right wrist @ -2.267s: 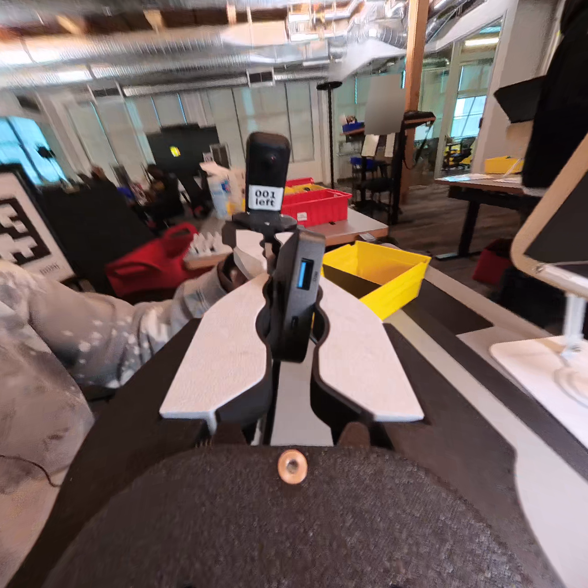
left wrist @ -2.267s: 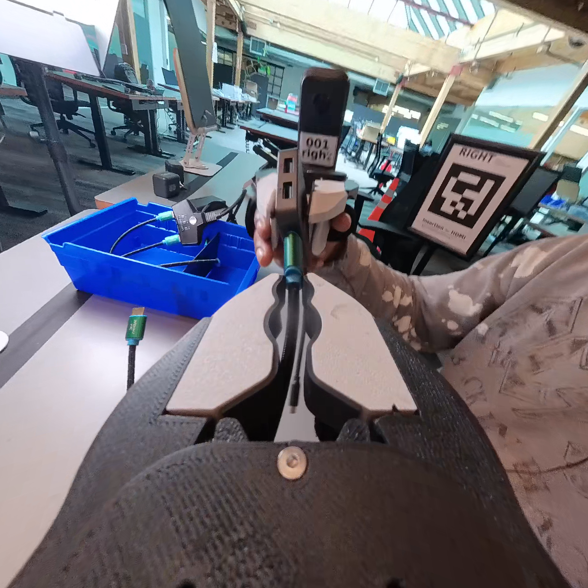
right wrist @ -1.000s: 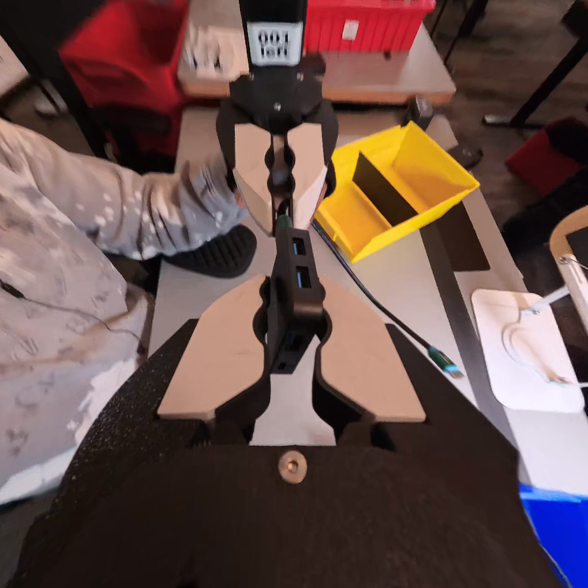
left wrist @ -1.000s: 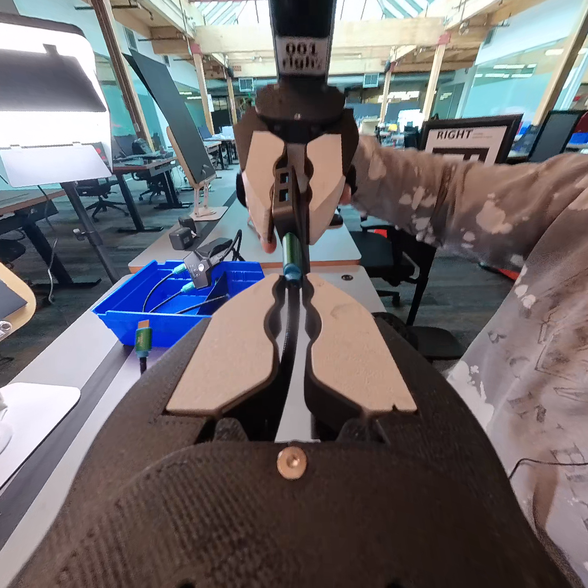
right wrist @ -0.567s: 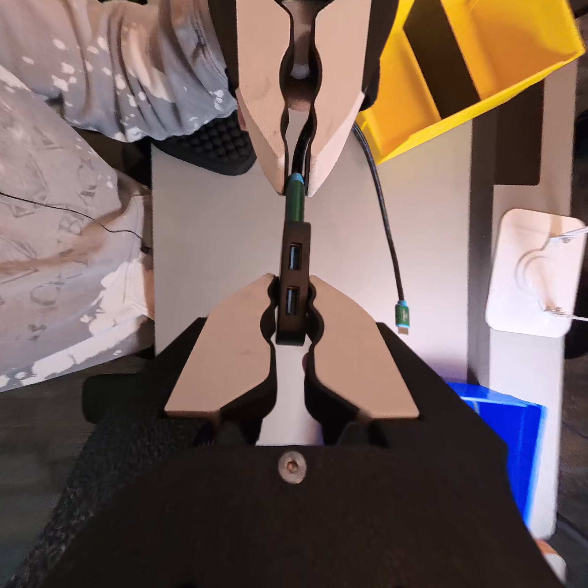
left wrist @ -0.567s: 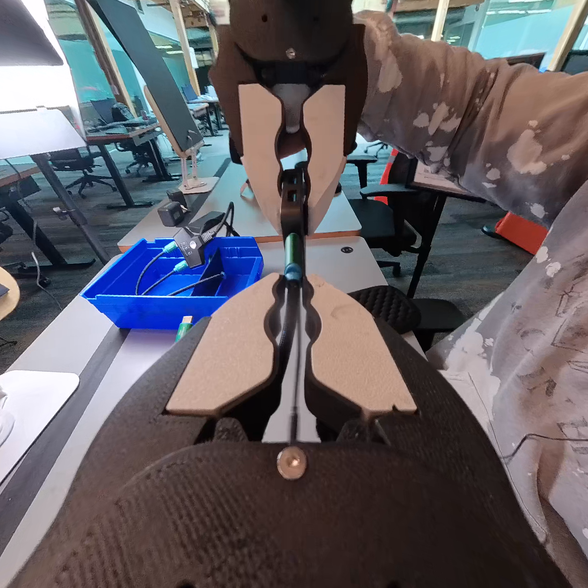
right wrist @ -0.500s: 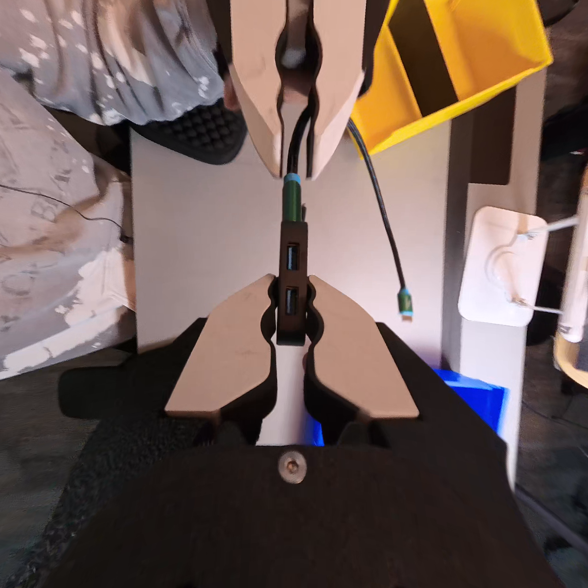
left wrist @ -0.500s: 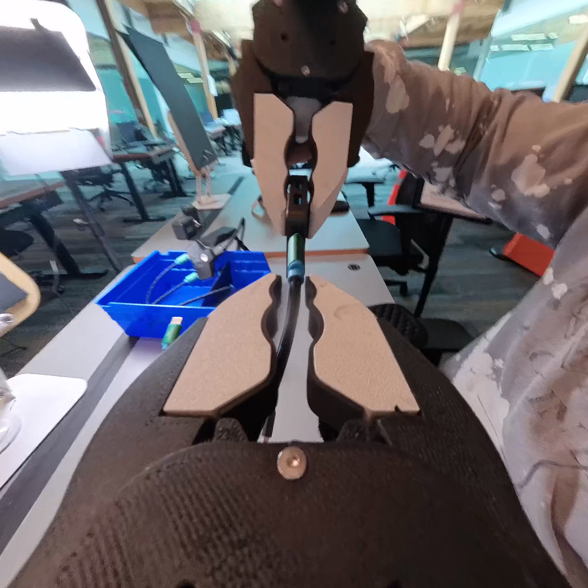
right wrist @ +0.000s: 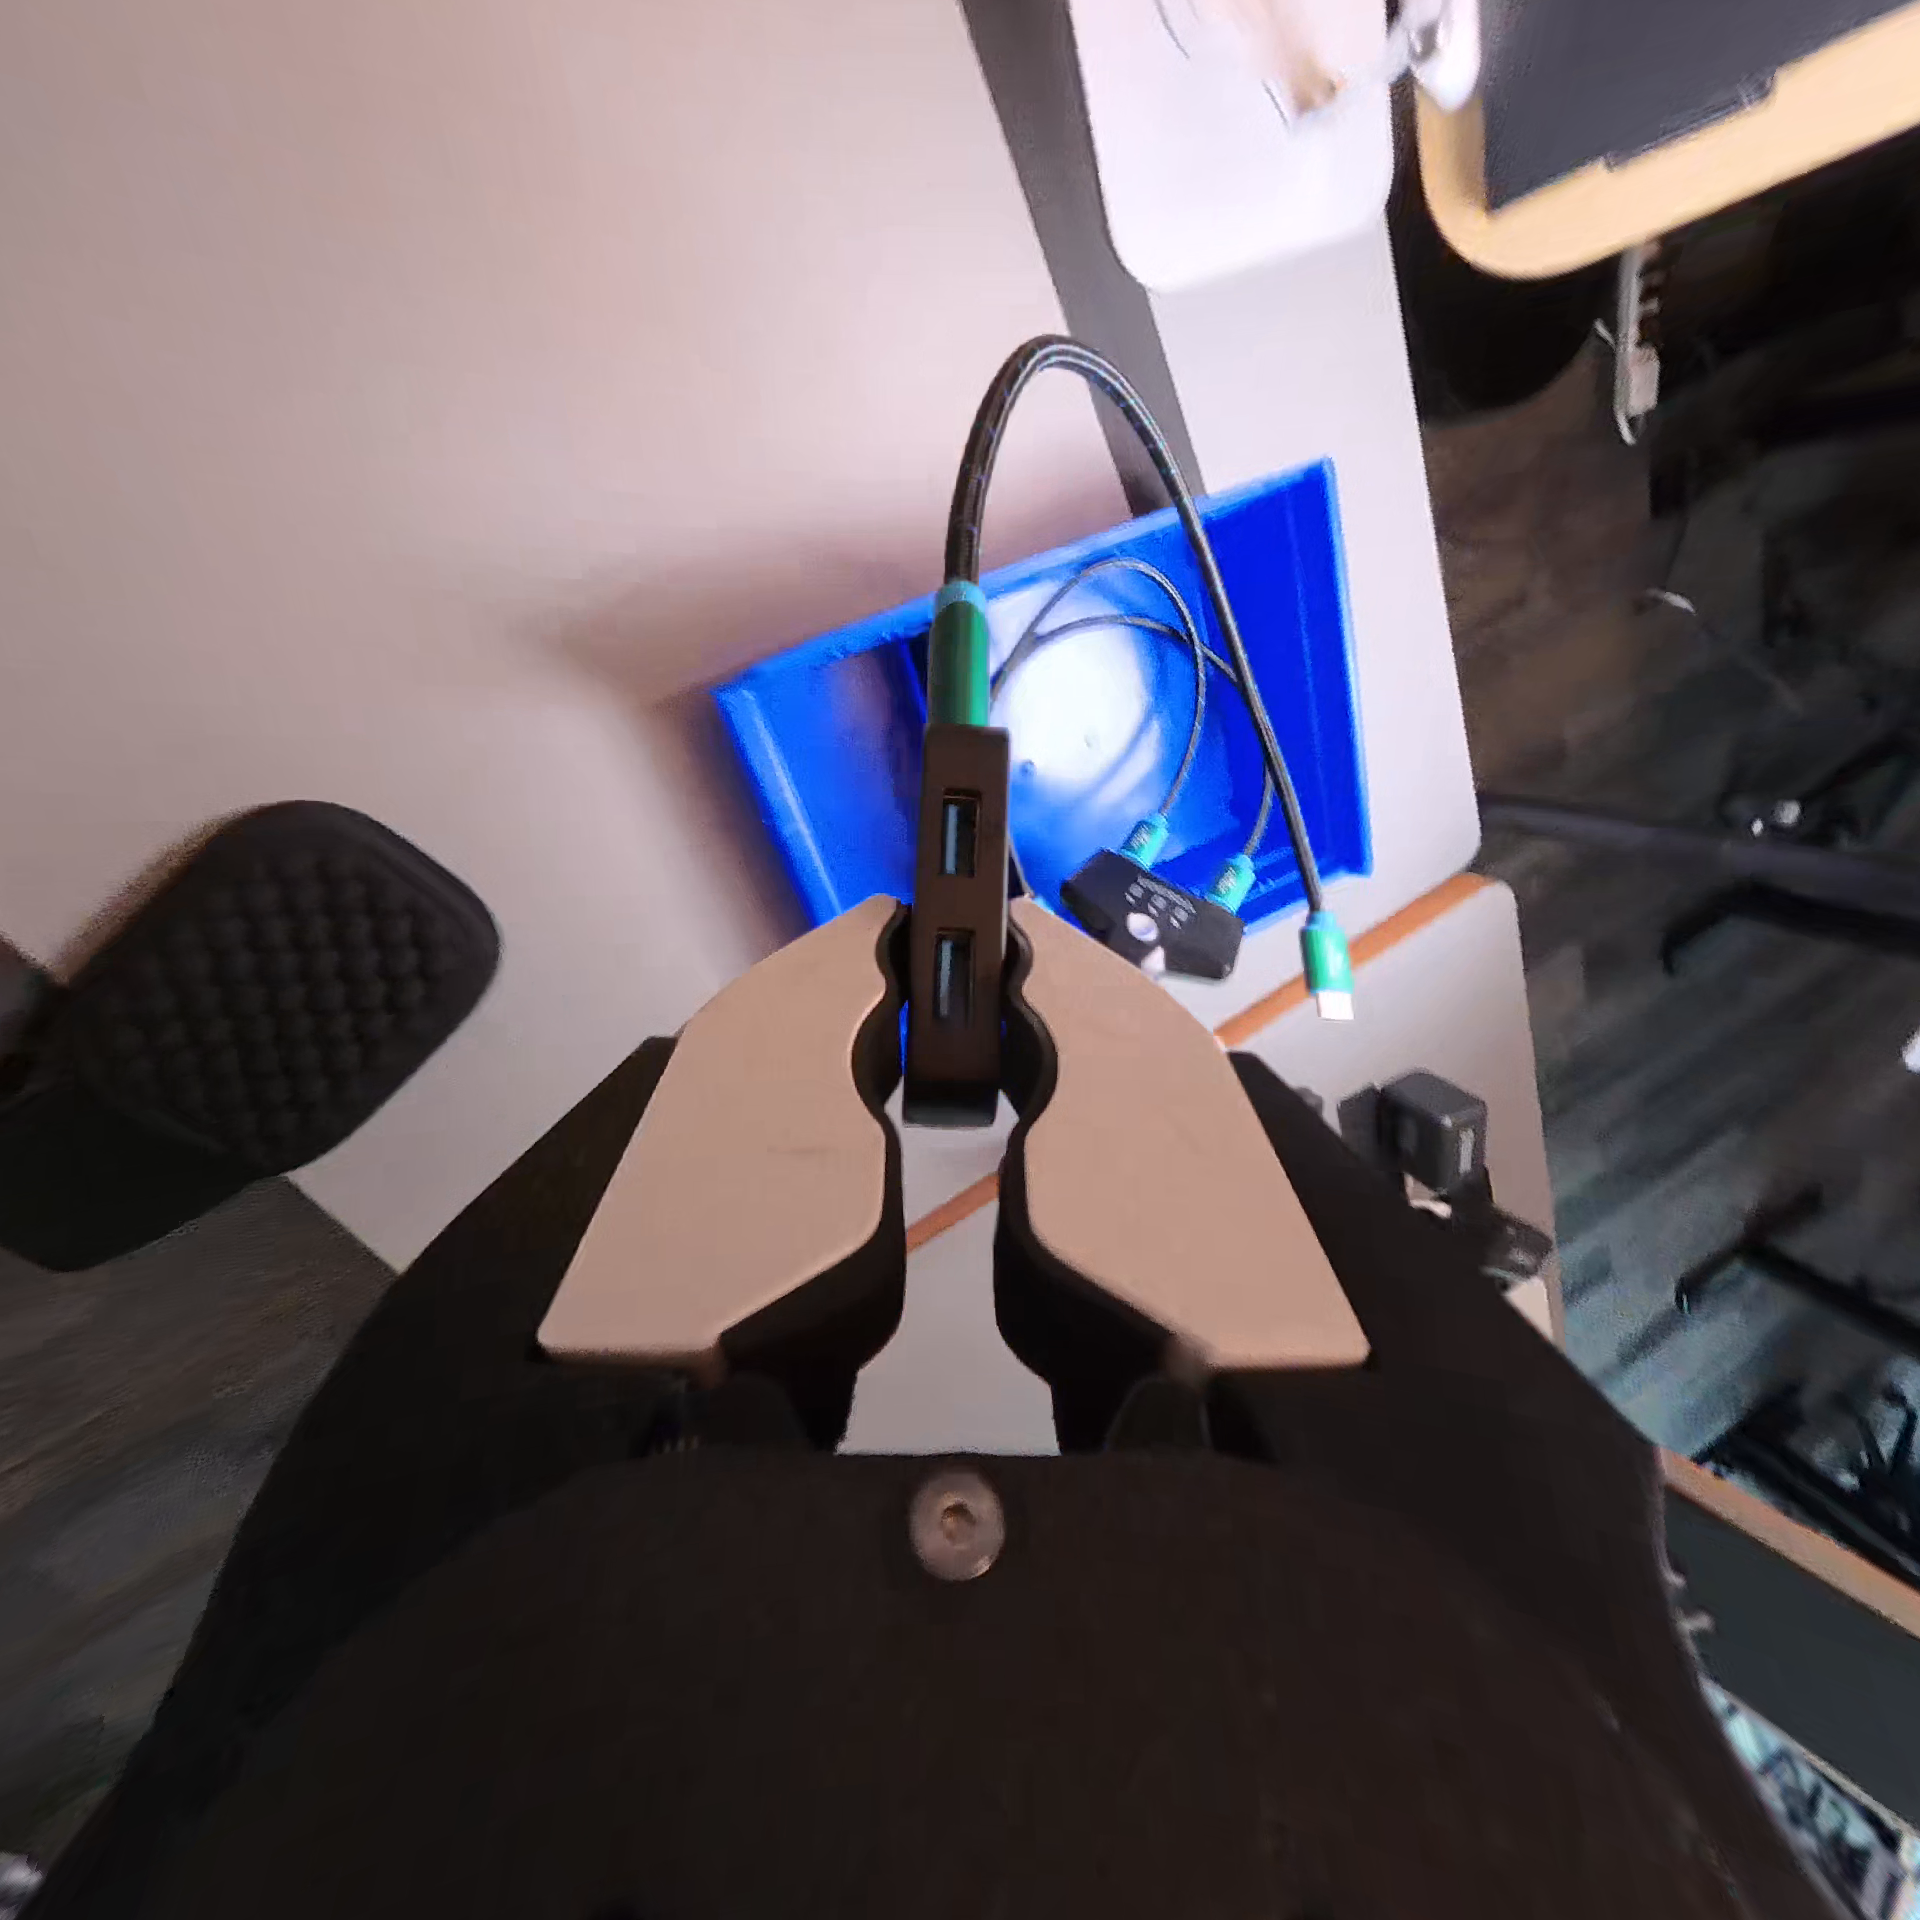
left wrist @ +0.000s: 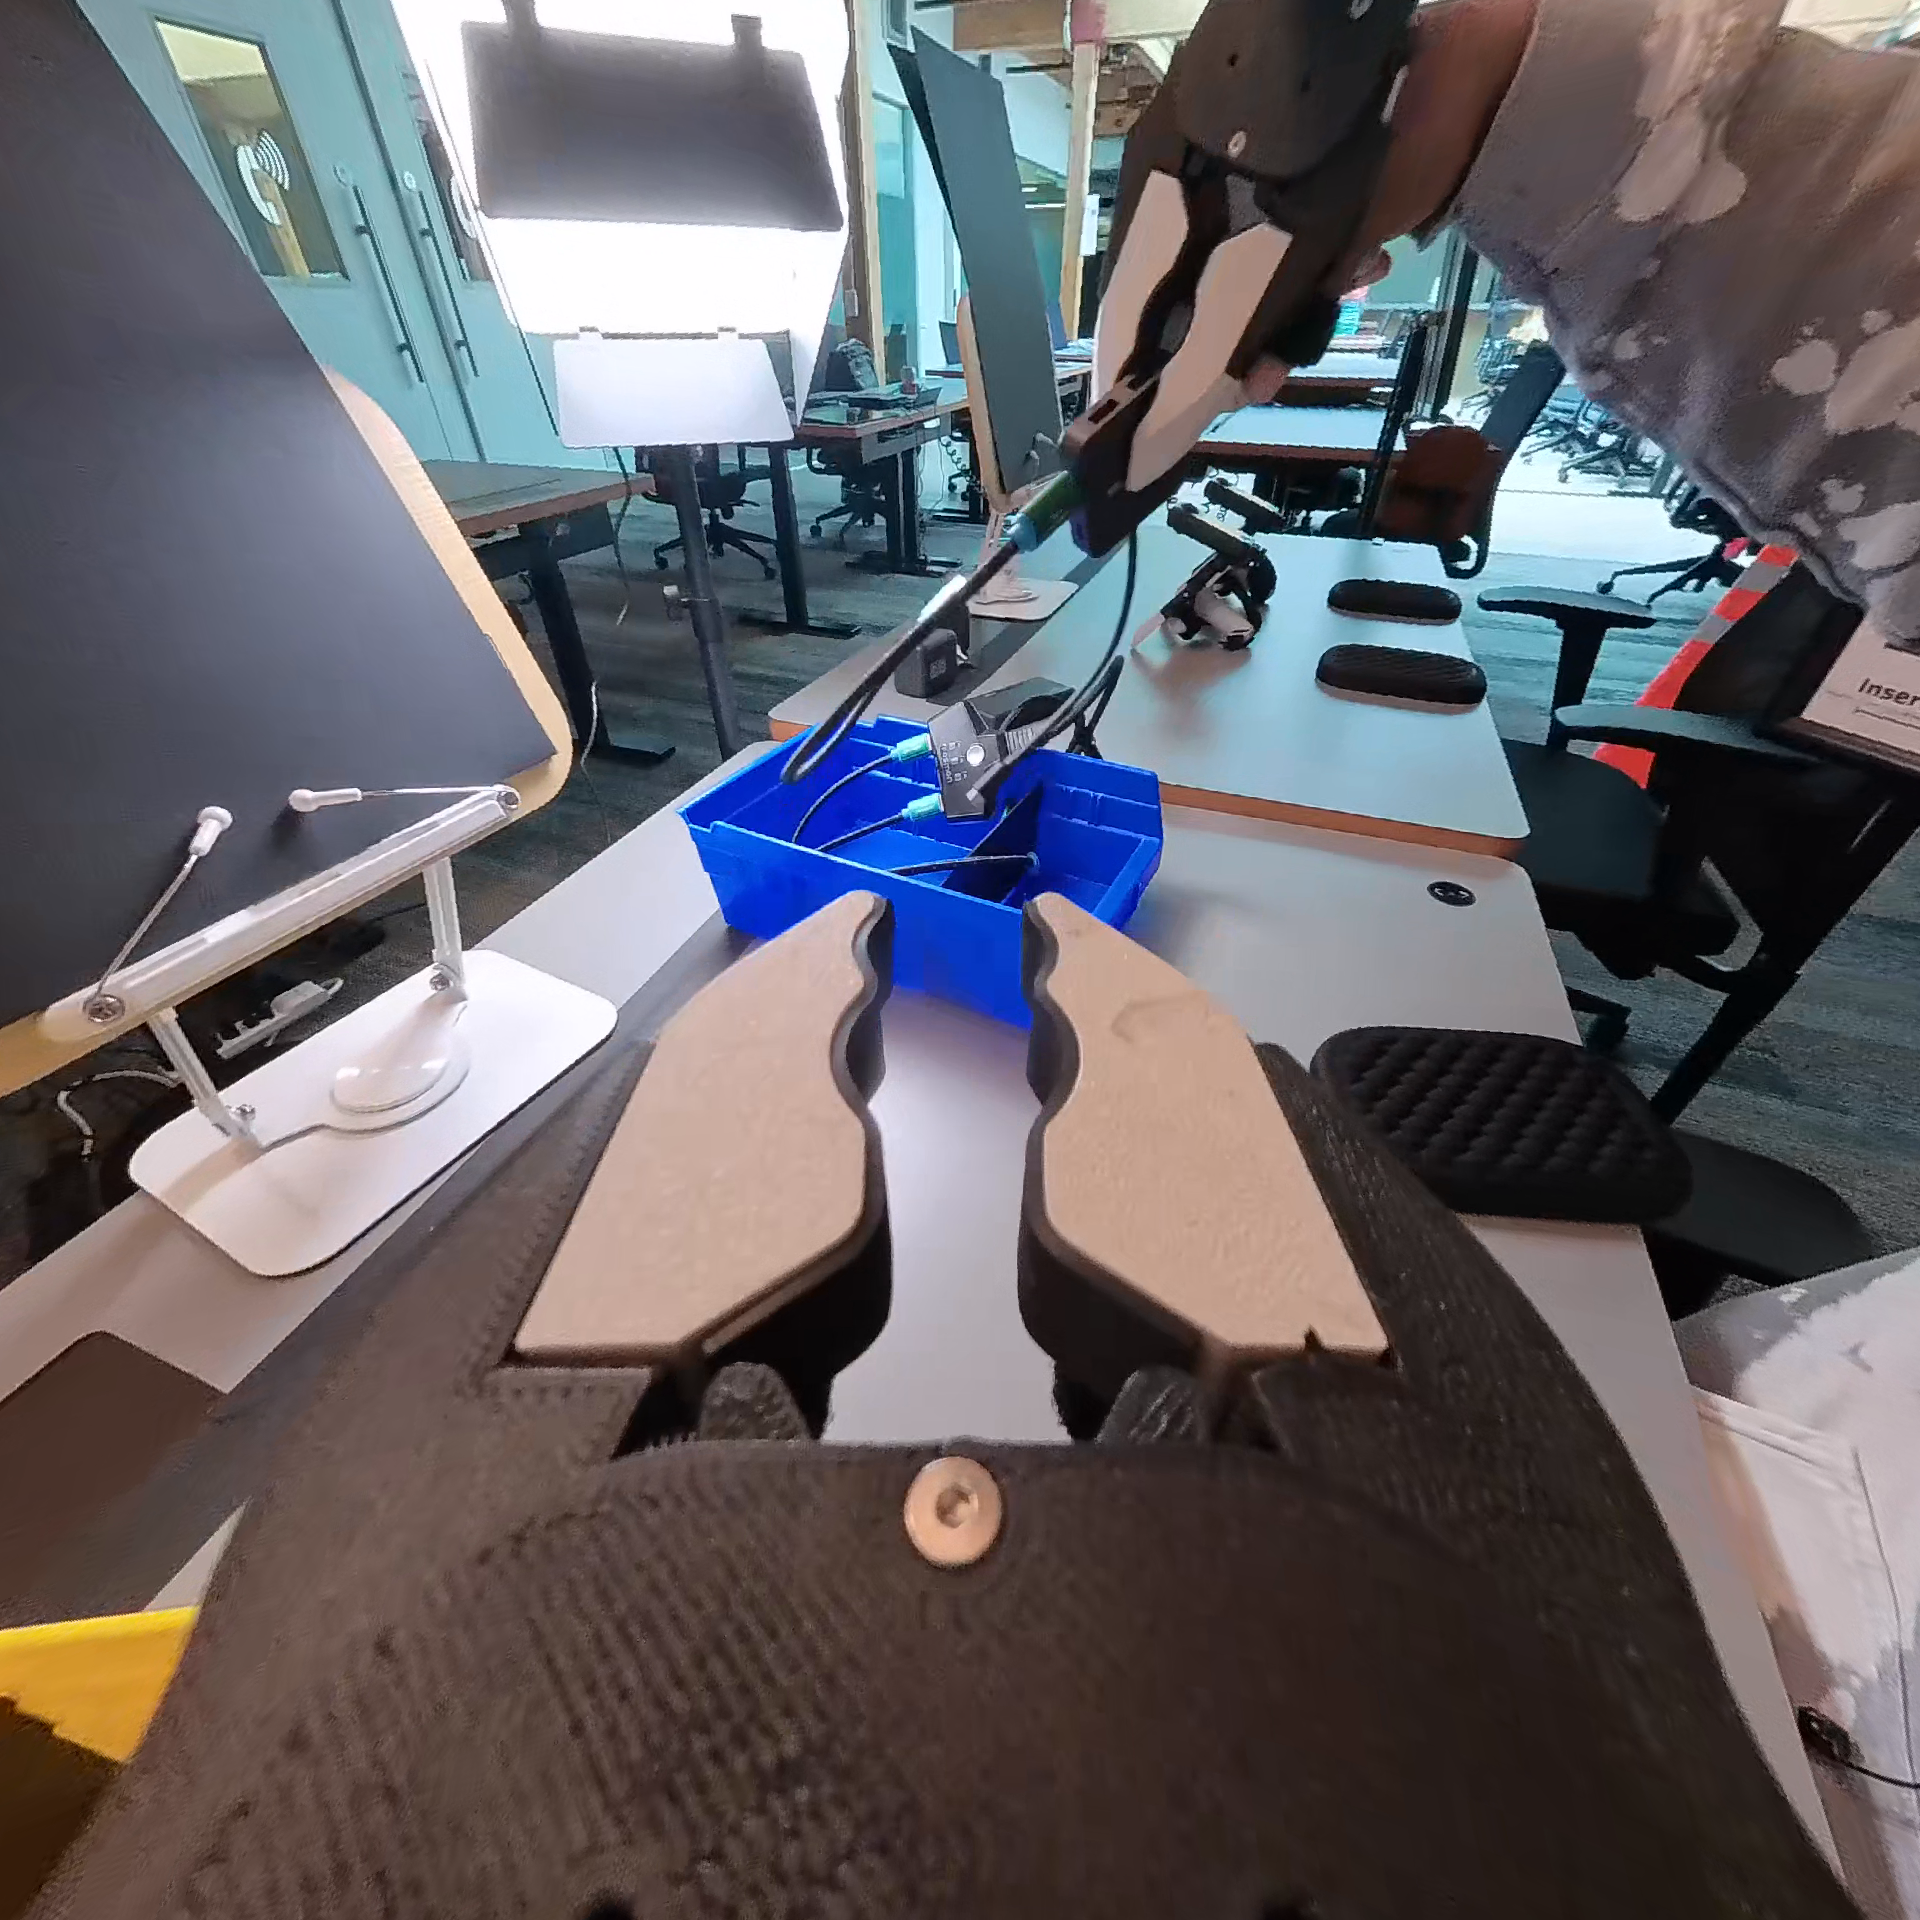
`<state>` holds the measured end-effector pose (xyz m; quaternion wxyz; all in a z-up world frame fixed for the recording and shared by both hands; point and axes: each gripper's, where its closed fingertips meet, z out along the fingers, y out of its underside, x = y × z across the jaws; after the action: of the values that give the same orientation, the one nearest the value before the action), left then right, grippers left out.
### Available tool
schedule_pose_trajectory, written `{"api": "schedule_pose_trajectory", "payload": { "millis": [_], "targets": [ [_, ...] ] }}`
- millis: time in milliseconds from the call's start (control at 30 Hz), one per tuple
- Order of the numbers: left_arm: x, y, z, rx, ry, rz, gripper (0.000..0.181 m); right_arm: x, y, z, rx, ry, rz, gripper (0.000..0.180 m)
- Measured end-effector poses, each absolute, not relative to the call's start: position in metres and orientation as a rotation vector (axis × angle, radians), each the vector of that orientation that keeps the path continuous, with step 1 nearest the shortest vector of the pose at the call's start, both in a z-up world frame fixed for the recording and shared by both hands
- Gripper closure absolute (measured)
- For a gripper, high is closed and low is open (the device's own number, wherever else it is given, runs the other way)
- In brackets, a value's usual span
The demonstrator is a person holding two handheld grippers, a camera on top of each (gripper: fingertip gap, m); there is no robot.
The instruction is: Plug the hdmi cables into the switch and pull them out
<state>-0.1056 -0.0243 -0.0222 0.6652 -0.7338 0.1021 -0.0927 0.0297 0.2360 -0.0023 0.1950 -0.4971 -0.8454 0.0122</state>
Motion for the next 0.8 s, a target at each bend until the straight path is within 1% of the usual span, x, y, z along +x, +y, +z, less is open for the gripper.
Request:
{"api": "schedule_pose_trajectory", "payload": {
  "millis": [200,400,567,700,800],
  "targets": [
    [-0.108,-0.016,-0.035,-1.712,0.219,-0.198,0.156,0.013,0.291,-0.039,-1.488,-2.316,0.015,0.165],
    [-0.117,-0.013,-0.044,-1.741,0.199,-0.185,0.156,-0.011,0.327,-0.104,-1.580,-2.341,-0.030,0.165],
    [-0.133,-0.011,-0.052,-1.766,0.149,-0.178,0.156,-0.023,0.348,-0.163,-1.503,-2.379,-0.162,0.166],
    [-0.150,-0.007,-0.066,-1.823,0.091,-0.141,0.156,-0.023,0.364,-0.205,-1.382,-2.405,-0.373,0.159],
    [-0.163,-0.007,-0.076,-1.871,0.047,-0.085,0.156,-0.025,0.365,-0.216,-1.287,-2.379,-0.427,0.157]
  ]
}}
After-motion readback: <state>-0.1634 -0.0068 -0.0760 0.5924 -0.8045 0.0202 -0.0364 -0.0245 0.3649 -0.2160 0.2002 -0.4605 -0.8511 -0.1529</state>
